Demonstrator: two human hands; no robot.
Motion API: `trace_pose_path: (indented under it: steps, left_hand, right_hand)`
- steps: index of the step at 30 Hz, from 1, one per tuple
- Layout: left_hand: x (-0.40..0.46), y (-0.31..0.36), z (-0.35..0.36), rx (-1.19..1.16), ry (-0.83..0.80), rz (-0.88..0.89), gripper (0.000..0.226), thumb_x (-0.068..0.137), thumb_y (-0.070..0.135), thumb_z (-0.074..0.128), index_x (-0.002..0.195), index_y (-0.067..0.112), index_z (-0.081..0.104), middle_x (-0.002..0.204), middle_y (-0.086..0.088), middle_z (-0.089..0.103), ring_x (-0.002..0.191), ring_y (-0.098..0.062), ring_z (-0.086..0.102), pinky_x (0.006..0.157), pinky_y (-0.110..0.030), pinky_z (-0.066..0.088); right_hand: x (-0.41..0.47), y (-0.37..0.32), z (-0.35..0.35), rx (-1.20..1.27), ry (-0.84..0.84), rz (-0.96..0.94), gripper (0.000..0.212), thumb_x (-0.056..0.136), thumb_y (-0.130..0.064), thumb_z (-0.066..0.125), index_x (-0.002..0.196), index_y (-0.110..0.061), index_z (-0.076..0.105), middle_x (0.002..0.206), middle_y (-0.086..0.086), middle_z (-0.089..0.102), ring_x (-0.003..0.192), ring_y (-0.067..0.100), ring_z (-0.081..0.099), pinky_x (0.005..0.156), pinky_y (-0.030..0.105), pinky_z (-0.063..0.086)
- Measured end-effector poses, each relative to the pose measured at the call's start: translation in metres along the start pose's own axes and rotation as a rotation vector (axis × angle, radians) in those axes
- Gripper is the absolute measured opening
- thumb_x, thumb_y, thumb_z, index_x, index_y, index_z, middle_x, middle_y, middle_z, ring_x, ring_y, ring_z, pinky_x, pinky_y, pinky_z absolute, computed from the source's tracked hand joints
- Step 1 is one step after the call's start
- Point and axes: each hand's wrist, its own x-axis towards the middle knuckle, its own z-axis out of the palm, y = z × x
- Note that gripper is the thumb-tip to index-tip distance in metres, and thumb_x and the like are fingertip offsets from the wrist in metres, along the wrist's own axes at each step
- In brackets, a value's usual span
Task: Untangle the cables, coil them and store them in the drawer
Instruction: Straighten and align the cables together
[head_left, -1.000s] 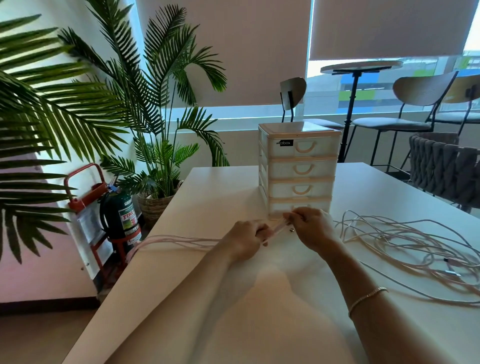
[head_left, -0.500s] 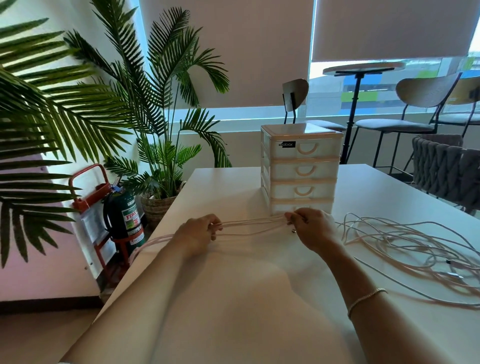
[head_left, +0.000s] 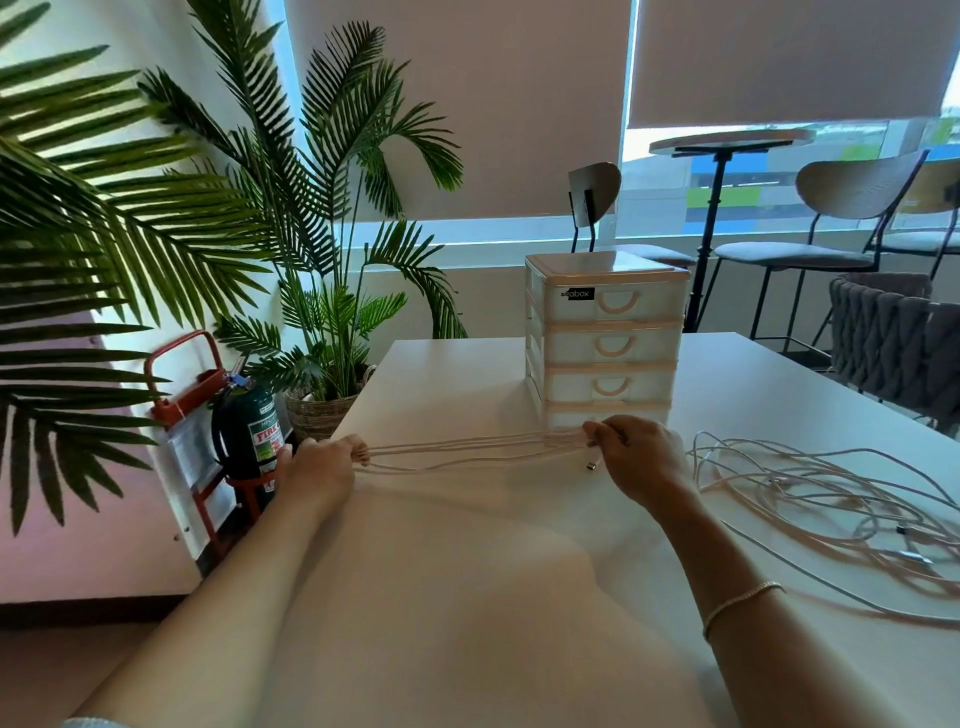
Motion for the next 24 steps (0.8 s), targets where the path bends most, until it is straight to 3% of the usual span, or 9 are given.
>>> trace_pose_path:
  steps: [4, 9, 13, 18, 20, 24]
  left_hand:
    - [0.000, -0.001, 0.000, -0.035, 0.004, -0.013, 0.031, 0.088, 0.003, 0.035, 0.102, 0.024, 0.053, 0.117, -0.003, 0.061, 0.115, -0.025, 0.048, 0.106, -0.040, 0.022]
    - [-0.001, 0.003, -0.007, -0.055, 0.007, -0.028, 0.037, 0.090, 0.005, 0.035, 0.117, 0.022, 0.053, 0.125, -0.006, 0.057, 0.120, -0.026, 0.045, 0.108, -0.041, 0.023]
    - [-0.004, 0.027, -0.012, -0.223, -0.037, 0.087, 0.041, 0.085, 0.003, 0.042, 0.119, 0.023, 0.055, 0.125, -0.002, 0.058, 0.120, -0.022, 0.045, 0.108, -0.038, 0.029]
    - [-0.005, 0.059, -0.023, -0.419, -0.212, 0.238, 0.030, 0.089, 0.016, 0.045, 0.112, 0.028, 0.059, 0.112, -0.001, 0.060, 0.108, -0.019, 0.050, 0.095, -0.030, 0.039]
    - [-0.006, 0.063, -0.024, -0.406, -0.226, 0.285, 0.029, 0.090, 0.015, 0.045, 0.110, 0.029, 0.060, 0.112, -0.001, 0.060, 0.103, -0.018, 0.052, 0.089, -0.028, 0.041]
    - [-0.008, 0.062, -0.021, -0.191, -0.093, 0.330, 0.028, 0.095, 0.019, 0.044, 0.112, 0.031, 0.061, 0.120, 0.002, 0.061, 0.112, -0.020, 0.053, 0.094, -0.033, 0.038]
  right_hand:
    - [0.003, 0.003, -0.004, 0.040, 0.045, 0.040, 0.028, 0.092, -0.032, 0.052, 0.088, -0.013, 0.073, 0.090, 0.012, 0.070, 0.082, 0.023, 0.054, 0.068, 0.026, 0.033]
    - [0.005, 0.007, -0.004, 0.055, 0.063, 0.059, 0.028, 0.091, -0.032, 0.053, 0.086, -0.013, 0.073, 0.094, 0.014, 0.069, 0.093, 0.031, 0.058, 0.072, 0.029, 0.037]
    - [0.005, 0.006, -0.003, 0.049, 0.055, 0.054, 0.028, 0.092, -0.031, 0.052, 0.089, -0.012, 0.073, 0.095, 0.014, 0.069, 0.094, 0.030, 0.058, 0.072, 0.028, 0.036]
    - [0.004, 0.006, -0.002, 0.026, 0.049, 0.044, 0.029, 0.093, -0.033, 0.051, 0.088, -0.013, 0.072, 0.095, 0.012, 0.070, 0.093, 0.028, 0.058, 0.069, 0.026, 0.033]
    - [0.005, 0.006, -0.002, 0.034, 0.053, 0.043, 0.029, 0.093, -0.032, 0.051, 0.088, -0.013, 0.073, 0.095, 0.012, 0.070, 0.093, 0.028, 0.058, 0.070, 0.026, 0.033]
    - [0.004, 0.006, -0.002, 0.027, 0.050, 0.032, 0.029, 0.093, -0.032, 0.051, 0.089, -0.012, 0.073, 0.095, 0.012, 0.070, 0.094, 0.028, 0.059, 0.072, 0.028, 0.035]
